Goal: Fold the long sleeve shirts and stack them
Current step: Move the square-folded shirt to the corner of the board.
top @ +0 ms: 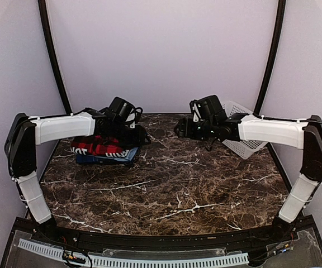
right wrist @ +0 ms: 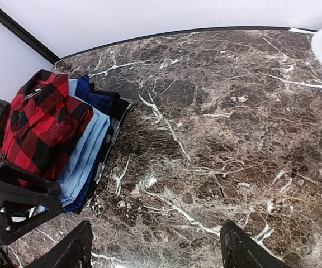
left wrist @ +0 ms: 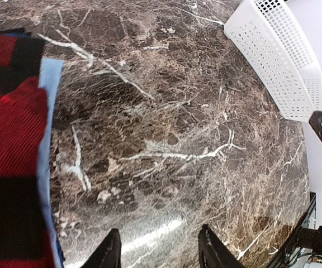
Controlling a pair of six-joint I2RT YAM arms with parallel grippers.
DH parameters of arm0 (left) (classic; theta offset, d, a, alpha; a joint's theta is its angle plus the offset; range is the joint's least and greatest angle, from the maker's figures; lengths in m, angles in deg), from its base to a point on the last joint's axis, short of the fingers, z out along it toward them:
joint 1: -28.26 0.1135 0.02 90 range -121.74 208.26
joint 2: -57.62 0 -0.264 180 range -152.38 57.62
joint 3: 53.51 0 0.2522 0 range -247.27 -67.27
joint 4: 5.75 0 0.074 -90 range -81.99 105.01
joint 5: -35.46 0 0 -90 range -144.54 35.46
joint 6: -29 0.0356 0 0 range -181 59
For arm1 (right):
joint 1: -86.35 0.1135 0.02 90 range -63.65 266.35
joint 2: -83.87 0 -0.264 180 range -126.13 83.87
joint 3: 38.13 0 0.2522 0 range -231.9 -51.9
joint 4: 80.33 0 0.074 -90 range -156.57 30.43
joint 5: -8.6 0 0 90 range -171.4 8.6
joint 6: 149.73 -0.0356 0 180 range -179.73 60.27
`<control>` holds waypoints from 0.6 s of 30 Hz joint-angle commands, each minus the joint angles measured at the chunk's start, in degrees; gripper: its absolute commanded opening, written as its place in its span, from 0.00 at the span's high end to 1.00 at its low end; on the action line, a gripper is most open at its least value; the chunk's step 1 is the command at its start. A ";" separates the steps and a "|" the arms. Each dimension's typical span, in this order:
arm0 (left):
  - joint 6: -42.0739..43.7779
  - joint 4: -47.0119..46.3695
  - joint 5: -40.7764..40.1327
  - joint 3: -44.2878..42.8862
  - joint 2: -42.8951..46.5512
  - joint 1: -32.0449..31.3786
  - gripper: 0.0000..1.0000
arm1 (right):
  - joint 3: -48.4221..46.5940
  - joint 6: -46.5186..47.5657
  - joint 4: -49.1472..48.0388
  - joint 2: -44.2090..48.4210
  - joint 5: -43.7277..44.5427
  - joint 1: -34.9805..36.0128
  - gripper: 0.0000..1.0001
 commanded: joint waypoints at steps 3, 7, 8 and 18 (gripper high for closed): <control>0.61 3.23 -7.44 -12.96 -10.36 -2.11 0.51 | 4.58 0.31 -2.27 5.61 2.80 -0.64 0.20; 0.33 6.00 -10.92 -18.41 -19.15 -2.18 0.49 | 6.75 0.62 -2.74 8.49 3.92 -0.83 0.12; 0.28 6.18 -13.15 -19.46 -20.03 -2.19 0.49 | 7.16 0.79 -2.64 9.06 4.15 -0.80 0.10; -1.22 10.76 -21.82 -21.51 -26.51 0.07 0.49 | 11.61 1.35 -1.58 13.98 5.85 -1.14 0.05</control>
